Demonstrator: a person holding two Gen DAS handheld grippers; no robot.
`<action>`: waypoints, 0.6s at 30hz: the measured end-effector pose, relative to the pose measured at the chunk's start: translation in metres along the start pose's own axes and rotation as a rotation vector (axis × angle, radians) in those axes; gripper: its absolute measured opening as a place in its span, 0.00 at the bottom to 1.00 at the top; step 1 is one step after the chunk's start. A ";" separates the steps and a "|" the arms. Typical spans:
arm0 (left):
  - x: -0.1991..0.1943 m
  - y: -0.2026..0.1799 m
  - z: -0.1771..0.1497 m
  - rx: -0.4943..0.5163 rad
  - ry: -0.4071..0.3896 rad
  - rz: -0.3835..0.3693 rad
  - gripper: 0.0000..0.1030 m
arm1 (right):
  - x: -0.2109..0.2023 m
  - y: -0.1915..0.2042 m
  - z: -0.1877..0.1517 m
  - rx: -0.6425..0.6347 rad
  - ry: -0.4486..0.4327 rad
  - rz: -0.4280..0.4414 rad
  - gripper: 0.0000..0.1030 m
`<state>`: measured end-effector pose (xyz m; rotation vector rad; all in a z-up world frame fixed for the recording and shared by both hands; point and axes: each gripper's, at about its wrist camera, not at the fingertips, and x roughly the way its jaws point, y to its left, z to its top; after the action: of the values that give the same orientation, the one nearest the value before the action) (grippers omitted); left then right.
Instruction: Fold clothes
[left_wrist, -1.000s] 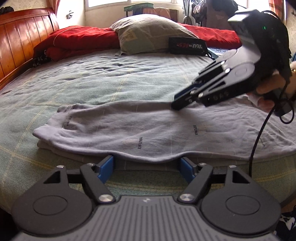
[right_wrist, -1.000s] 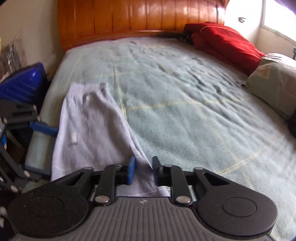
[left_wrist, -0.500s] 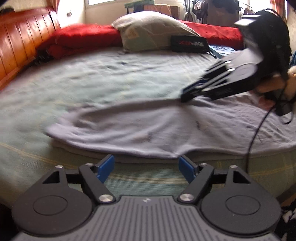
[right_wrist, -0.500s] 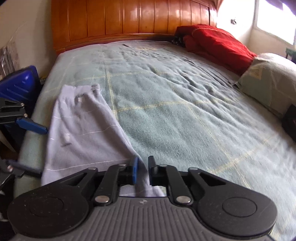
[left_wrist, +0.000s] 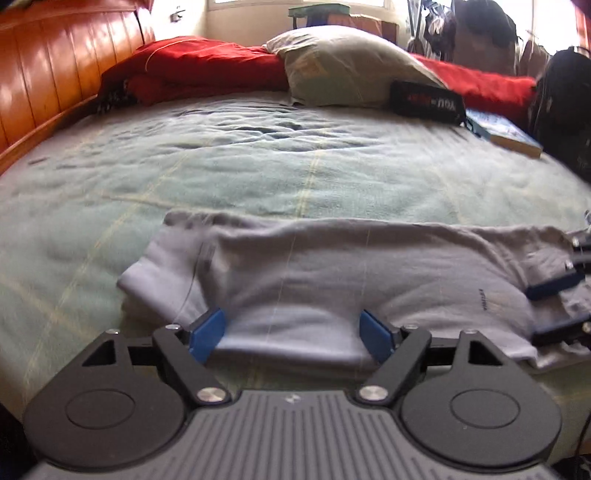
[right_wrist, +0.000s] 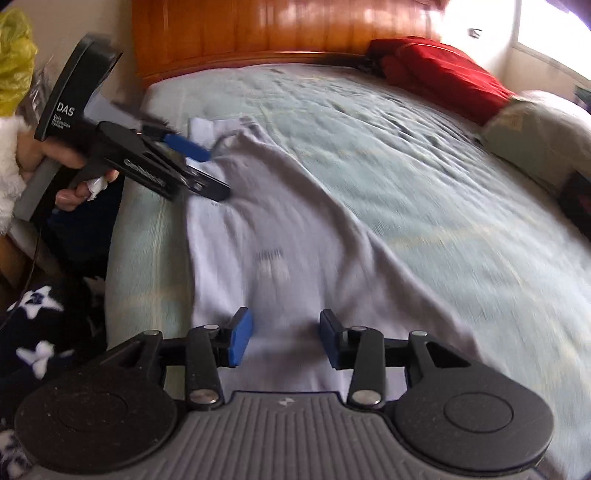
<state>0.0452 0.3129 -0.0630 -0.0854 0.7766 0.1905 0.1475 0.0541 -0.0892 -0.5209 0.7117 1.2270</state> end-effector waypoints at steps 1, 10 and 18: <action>-0.003 0.001 0.001 -0.007 -0.003 -0.008 0.78 | -0.006 -0.001 -0.006 0.015 -0.003 -0.001 0.47; 0.047 0.010 0.035 -0.064 -0.011 0.005 0.79 | -0.026 0.000 -0.022 0.072 -0.023 -0.030 0.60; 0.008 -0.047 0.045 0.049 -0.043 -0.056 0.77 | -0.090 -0.047 -0.058 0.206 -0.053 -0.209 0.71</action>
<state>0.0914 0.2747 -0.0367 -0.0559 0.7345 0.1200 0.1655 -0.0592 -0.0632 -0.3804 0.7112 0.9574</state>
